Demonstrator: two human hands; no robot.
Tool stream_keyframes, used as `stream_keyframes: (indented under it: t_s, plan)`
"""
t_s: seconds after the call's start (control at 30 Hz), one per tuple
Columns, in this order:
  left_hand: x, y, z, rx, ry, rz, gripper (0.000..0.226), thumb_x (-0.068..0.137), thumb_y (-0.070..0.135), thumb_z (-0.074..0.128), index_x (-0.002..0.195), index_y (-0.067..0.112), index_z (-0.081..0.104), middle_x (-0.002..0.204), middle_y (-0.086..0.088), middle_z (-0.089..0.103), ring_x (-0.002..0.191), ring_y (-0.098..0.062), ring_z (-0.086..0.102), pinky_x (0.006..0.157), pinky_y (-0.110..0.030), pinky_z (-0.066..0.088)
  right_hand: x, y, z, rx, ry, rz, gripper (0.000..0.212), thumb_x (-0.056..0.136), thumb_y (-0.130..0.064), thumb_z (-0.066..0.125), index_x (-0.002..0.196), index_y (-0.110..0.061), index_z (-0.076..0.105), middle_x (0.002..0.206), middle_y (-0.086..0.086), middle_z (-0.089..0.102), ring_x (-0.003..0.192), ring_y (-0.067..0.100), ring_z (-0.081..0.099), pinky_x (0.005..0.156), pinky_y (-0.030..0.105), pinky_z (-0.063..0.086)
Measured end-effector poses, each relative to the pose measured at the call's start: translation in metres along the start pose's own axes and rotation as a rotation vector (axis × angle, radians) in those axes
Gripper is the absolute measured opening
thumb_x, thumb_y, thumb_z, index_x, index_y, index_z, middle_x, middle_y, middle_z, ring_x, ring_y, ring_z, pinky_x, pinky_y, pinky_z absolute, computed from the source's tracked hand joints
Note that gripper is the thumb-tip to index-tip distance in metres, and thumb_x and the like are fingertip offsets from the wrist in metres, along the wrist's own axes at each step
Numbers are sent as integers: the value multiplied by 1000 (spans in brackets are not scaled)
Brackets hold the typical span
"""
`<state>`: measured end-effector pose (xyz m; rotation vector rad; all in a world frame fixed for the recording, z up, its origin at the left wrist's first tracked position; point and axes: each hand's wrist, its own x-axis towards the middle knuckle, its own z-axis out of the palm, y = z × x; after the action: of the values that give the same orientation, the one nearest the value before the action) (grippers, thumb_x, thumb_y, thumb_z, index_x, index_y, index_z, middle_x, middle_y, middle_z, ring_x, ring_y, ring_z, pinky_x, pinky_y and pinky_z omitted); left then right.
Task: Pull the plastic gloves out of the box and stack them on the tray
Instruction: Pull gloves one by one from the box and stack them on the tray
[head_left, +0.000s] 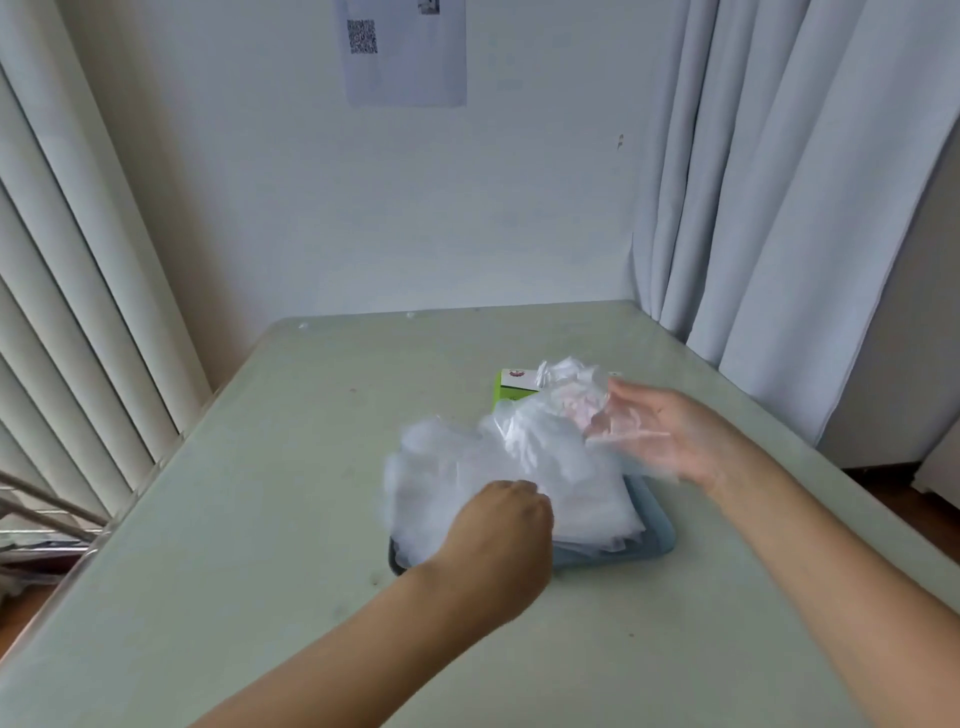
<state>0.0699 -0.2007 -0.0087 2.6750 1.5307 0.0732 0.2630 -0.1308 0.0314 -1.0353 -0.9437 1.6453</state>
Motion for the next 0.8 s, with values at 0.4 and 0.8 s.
stream_keyframes:
  t_s: [0.4, 0.8]
  plan:
    - [31, -2, 34, -367, -83, -30, 52, 82, -5, 42, 133, -1, 43, 136, -18, 41, 130, -32, 36, 109, -33, 28, 19, 35, -4, 34, 132, 262, 23, 98, -13, 43, 83, -3, 57, 70, 17, 69, 59, 29, 70, 61, 39, 57]
    - [22, -47, 29, -43, -153, -483, 79, 96, 61, 20, 153, 9, 0, 159, -20, -3, 147, -32, -6, 116, -44, -12, 23, 34, -18, -33, 144, 308, 21, 98, -11, 45, 85, 0, 59, 88, 18, 67, 69, 33, 70, 70, 41, 58]
